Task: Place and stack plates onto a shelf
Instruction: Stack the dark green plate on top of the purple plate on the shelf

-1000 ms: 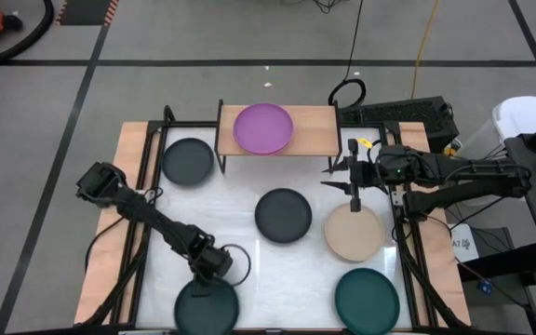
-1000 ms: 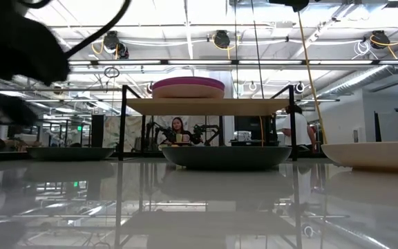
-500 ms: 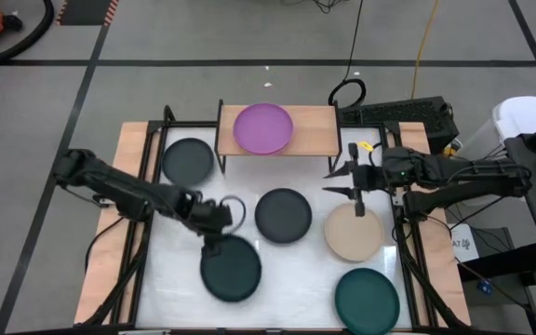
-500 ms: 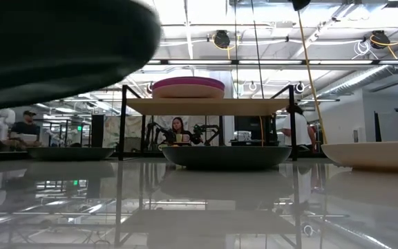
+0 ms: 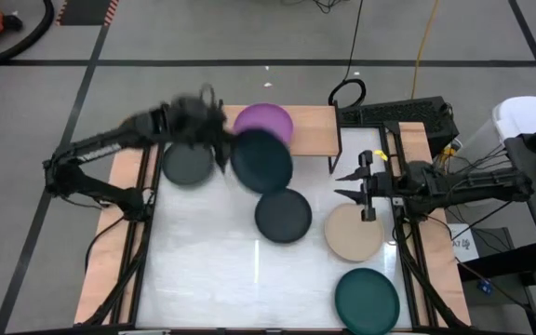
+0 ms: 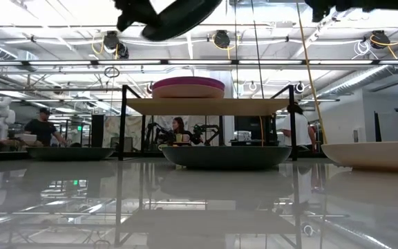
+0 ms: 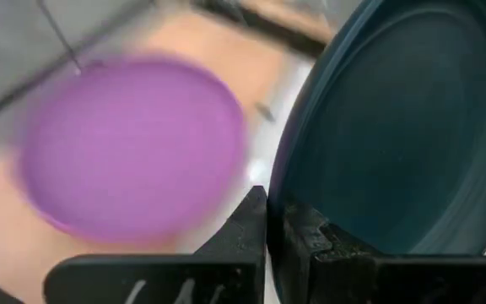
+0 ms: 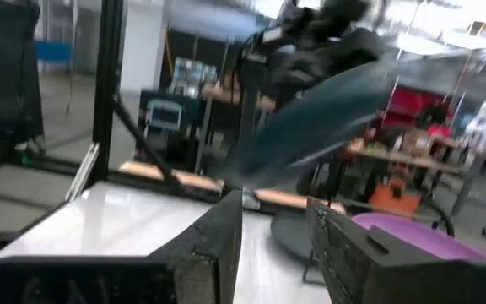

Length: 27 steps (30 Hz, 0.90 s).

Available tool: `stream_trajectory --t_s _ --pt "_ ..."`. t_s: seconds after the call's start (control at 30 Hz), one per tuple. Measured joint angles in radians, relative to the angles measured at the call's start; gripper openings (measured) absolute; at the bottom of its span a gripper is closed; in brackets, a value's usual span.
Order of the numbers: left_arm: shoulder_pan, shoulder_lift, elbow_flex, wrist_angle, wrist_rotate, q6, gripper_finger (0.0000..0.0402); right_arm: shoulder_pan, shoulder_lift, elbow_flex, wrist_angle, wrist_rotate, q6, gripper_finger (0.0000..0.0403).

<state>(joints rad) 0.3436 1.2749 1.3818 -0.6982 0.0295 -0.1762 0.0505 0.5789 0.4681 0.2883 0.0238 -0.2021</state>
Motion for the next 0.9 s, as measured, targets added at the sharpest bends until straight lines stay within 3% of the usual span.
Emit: stream_trajectory --t_s 0.17,0.33,0.6,0.9 --pt "0.221 0.115 0.178 -0.056 0.179 0.039 0.0009 -0.001 -0.012 -0.12 0.168 0.0 -0.001 0.0116" --pt "0.359 0.287 0.323 -0.194 0.291 0.078 0.0009 -0.001 -0.014 -0.157 0.217 0.041 -0.035 0.0116" --pt "0.486 0.5 0.471 -0.316 0.355 0.124 0.0009 -0.001 -0.016 -0.159 0.209 0.057 -0.022 0.0116" --pt "0.528 0.605 0.489 -0.407 0.385 0.155 0.0009 -0.001 -0.016 -0.159 0.209 0.057 -0.022 0.0116"
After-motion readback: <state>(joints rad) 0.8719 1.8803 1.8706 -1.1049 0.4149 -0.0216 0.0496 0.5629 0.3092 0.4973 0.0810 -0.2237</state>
